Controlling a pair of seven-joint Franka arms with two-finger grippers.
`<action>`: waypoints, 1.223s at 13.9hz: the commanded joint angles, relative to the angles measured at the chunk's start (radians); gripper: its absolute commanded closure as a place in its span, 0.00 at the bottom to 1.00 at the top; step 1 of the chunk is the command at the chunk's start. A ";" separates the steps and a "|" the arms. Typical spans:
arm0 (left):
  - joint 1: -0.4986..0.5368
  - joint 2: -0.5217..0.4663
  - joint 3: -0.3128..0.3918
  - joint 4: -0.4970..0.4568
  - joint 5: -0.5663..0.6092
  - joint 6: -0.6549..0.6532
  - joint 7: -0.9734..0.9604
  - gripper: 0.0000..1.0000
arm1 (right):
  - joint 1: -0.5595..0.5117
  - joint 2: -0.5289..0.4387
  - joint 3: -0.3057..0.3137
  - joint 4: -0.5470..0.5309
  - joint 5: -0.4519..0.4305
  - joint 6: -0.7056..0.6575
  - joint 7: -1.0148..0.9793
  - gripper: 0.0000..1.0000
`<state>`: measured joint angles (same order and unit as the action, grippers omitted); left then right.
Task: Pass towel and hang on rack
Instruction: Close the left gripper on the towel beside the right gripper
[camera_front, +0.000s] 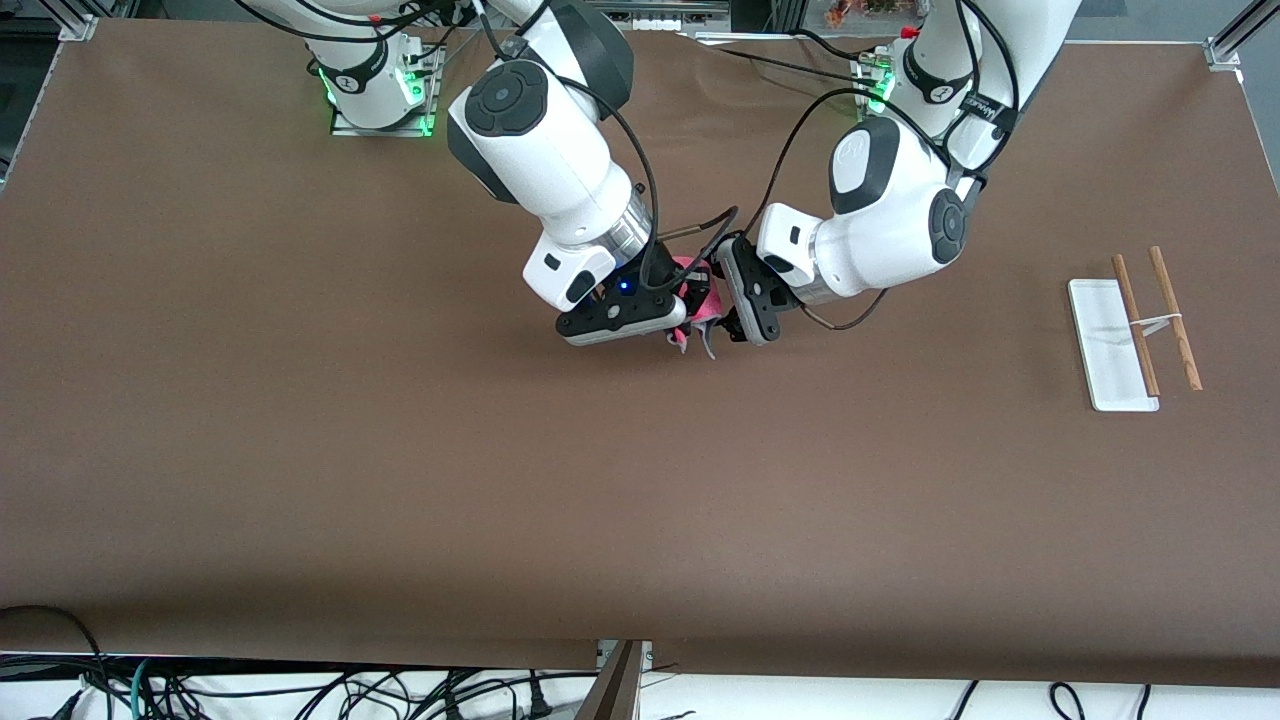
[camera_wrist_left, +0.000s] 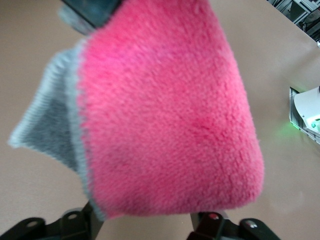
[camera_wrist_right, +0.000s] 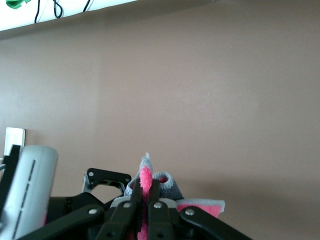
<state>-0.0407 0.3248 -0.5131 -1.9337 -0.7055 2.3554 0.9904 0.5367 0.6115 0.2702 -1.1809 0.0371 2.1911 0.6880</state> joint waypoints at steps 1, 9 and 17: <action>0.024 -0.023 -0.004 0.005 0.017 -0.015 0.011 0.25 | -0.003 0.004 0.007 0.020 0.020 -0.004 -0.005 0.99; 0.050 -0.032 -0.004 0.041 0.017 -0.085 0.014 0.41 | -0.003 0.005 0.009 0.020 0.020 -0.004 -0.005 0.99; 0.061 -0.033 -0.002 0.041 0.017 -0.085 0.037 1.00 | -0.003 0.004 0.009 0.020 0.020 -0.004 -0.005 0.99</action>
<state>0.0035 0.3069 -0.5127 -1.8977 -0.7055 2.2927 1.0078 0.5371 0.6115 0.2707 -1.1795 0.0376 2.1911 0.6880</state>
